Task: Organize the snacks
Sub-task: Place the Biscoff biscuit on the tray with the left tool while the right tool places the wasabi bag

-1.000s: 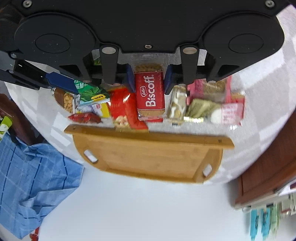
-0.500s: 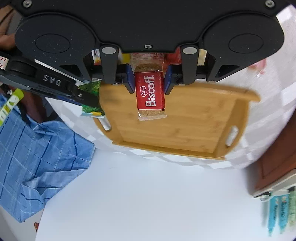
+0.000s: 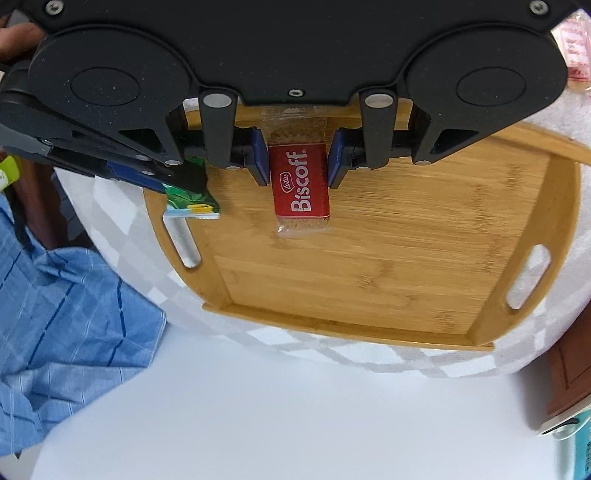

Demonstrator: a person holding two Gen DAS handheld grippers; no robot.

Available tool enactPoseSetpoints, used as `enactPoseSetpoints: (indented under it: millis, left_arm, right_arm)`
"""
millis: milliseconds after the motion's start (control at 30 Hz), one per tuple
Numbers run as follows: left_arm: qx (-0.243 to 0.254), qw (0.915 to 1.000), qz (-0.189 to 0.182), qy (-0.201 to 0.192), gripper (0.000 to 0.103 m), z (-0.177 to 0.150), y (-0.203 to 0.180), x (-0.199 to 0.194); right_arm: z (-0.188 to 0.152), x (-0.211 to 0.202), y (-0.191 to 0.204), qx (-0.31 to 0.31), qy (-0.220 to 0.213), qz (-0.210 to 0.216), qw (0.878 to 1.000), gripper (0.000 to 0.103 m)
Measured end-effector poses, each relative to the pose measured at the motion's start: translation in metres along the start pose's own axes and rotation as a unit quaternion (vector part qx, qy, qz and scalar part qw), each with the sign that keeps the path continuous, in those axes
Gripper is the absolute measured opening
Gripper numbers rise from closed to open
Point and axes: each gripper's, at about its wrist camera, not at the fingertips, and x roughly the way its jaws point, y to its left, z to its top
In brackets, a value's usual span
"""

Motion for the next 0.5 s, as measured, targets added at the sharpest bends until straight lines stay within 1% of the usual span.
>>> enactPoseSetpoints:
  millis: [133, 500]
  left_arm:
    - [0.017, 0.9998, 0.009, 0.003, 0.032, -0.002, -0.007, 0.007]
    - [0.024, 0.9994, 0.022, 0.01, 0.031, -0.003, -0.005, 0.013]
  right_arm:
    - [0.001, 0.004, 0.001, 0.004, 0.009, -0.003, 1.0, 0.04]
    - [0.001, 0.008, -0.003, 0.023, 0.013, 0.003, 1.0, 0.041]
